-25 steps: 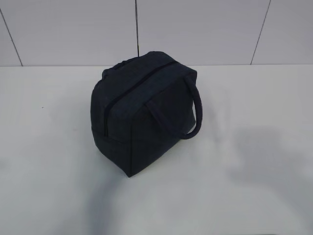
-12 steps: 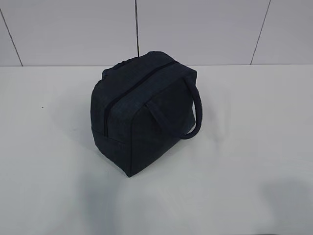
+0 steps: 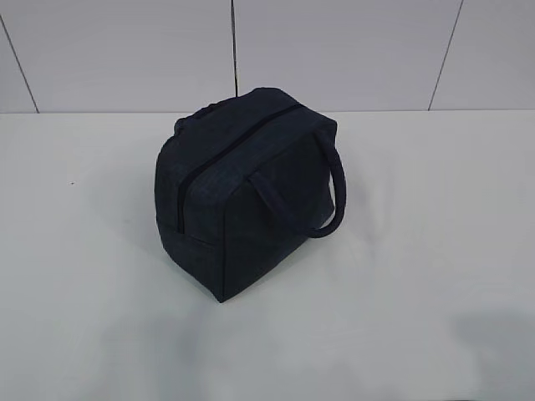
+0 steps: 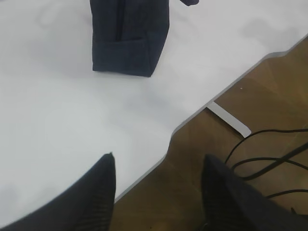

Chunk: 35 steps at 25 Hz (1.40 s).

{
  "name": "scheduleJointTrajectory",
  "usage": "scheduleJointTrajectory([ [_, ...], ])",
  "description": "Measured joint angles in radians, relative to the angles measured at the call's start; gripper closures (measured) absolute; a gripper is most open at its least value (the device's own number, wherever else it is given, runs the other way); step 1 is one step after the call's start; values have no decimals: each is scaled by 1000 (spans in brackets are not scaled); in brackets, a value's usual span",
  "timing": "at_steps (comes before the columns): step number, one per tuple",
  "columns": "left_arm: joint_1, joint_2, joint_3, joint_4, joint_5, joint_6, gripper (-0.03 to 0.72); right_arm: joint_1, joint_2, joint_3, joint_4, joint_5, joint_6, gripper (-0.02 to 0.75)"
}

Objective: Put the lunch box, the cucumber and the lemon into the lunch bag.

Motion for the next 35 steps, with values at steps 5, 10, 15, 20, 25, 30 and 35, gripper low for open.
scheduleJointTrajectory([
  [5,0,0,2,19,-16,0,281,0,0,29,-25,-72,2,495],
  [10,0,0,2,21,-19,0,281,2,0,32,-25,-76,2,495],
  [15,2,0,2,21,-19,0,282,25,0,32,-25,-77,4,495],
  [20,123,-9,4,21,-20,0,282,52,0,32,-27,-77,4,495],
  [25,373,-9,4,21,-20,0,282,62,0,32,-29,-78,4,495],
  [30,577,-9,4,21,-20,0,285,62,0,32,-29,-78,4,495],
  [35,683,-9,4,21,-20,0,285,63,0,32,-31,-78,4,495],
])
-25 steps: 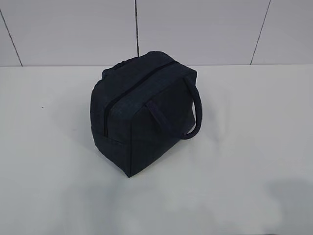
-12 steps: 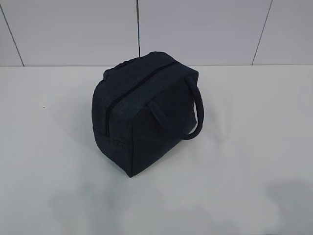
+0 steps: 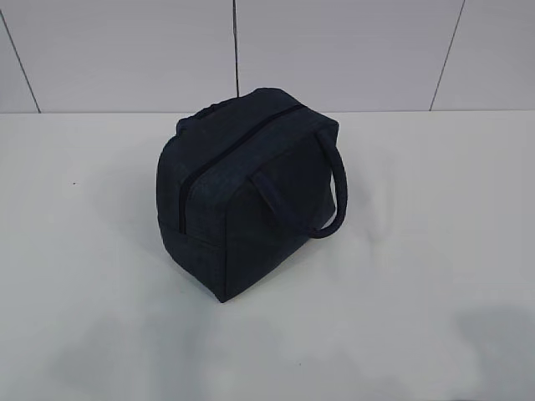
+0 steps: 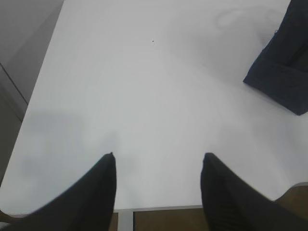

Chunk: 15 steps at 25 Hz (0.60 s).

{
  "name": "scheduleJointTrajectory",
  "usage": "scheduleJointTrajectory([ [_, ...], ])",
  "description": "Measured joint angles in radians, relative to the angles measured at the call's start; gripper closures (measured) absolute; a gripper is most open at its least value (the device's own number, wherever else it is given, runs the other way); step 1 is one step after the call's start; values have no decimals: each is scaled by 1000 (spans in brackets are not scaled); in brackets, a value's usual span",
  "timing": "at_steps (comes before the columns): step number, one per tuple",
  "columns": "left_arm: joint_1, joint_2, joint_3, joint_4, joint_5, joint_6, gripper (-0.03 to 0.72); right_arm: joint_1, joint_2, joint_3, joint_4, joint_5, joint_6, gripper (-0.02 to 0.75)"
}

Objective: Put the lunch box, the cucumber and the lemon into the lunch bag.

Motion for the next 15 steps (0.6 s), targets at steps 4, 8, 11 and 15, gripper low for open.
scheduleJointTrajectory([
  [4,18,0,0,0,0,0,285,0,0,0,0,0,0,495],
  [8,20,0,0,0,0,0,293,0,0,0,0,0,2,495],
  [11,20,0,0,0,0,0,302,0,0,0,0,0,2,495],
  [15,20,0,0,0,0,0,324,0,0,0,0,0,2,495],
])
